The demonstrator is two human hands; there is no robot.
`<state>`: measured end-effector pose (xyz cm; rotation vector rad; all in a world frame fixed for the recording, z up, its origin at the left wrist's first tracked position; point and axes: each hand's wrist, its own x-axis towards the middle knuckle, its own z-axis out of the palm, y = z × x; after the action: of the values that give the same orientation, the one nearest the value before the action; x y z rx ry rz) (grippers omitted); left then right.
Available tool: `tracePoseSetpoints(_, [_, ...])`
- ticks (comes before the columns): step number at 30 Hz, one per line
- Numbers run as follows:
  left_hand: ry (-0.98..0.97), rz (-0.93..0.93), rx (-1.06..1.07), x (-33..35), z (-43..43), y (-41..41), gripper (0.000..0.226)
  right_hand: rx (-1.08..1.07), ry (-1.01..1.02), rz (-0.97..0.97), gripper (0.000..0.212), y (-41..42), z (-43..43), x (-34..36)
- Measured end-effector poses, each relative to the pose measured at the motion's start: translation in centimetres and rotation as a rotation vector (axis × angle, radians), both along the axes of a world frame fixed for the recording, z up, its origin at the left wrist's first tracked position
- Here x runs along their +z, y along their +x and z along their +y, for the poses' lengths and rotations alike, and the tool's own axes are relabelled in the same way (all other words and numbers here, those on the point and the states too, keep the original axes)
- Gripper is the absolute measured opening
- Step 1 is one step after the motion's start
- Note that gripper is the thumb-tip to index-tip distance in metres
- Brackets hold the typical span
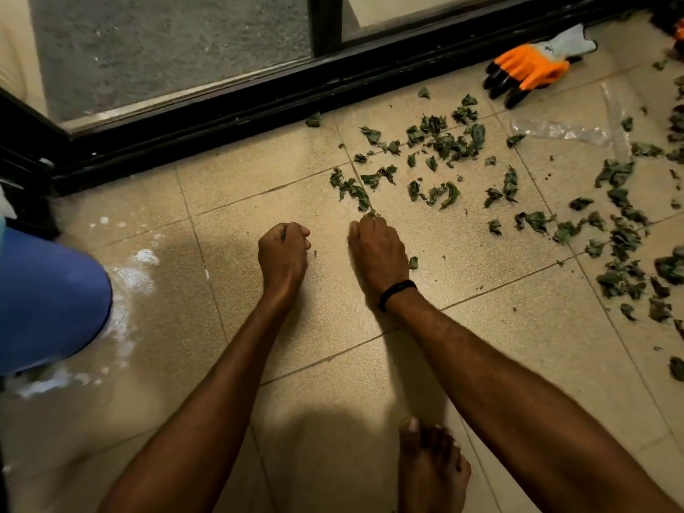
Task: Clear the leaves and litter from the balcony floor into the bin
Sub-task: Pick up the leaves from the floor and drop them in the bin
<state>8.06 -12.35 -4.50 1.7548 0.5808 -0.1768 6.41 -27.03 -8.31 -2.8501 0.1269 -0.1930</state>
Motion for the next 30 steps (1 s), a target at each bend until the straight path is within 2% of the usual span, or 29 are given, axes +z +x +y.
tracePoseSetpoints(2, [-0.006, -0.004, 0.013, 0.5, 0.3, 0.0, 0.026, -0.075, 0.057, 0.071, 0.023, 1.0, 0.0, 0.9])
tracePoseSetpoints(4, [-0.013, -0.009, 0.033, 1.2, 0.6, -0.1, 0.026, -0.180, 0.224, 0.121, 0.031, 1.7, -0.1, 2.2])
tracePoseSetpoints(8, [-0.021, -0.044, 0.107, 3.4, 1.9, 0.1, 0.027, -0.431, 0.738, 0.283, 0.036, 2.5, 0.2, 4.4])
tracePoseSetpoints(11, [-0.004, -0.114, 0.161, 5.7, 3.3, 0.4, 0.028, -0.618, 1.301, 0.436, 0.035, 3.3, 2.9, 6.6])
tracePoseSetpoints(13, [0.016, -0.177, 0.186, 7.9, 4.6, 0.4, 0.029, -0.637, 1.639, 0.586, 0.034, 4.1, 5.2, 8.8])
tracePoseSetpoints(16, [0.021, -0.247, 0.233, 11.9, 7.2, 0.5, 0.028, -0.511, 1.931, 0.786, 0.034, 5.3, 8.9, 12.6])
tracePoseSetpoints(20, [0.006, -0.392, 0.347, 18.6, 13.1, -0.2, 0.026, -0.357, 2.108, 0.964, 0.034, 6.3, 15.7, 19.6])
tracePoseSetpoints(24, [-0.081, -0.518, 0.557, 24.1, 19.9, -1.4, 0.031, -0.210, 2.177, 0.990, 0.031, 6.5, 23.1, 26.2])
tracePoseSetpoints(26, [-0.095, -0.543, 0.669, 25.5, 23.3, -2.2, 0.028, -0.099, 2.152, 0.967, 0.028, 6.2, 27.1, 28.4])
tracePoseSetpoints(30, [-0.138, -0.480, 0.773, 25.1, 29.2, -4.1, 0.018, 0.070, 1.884, 0.877, 0.024, 4.2, 34.3, 30.5])
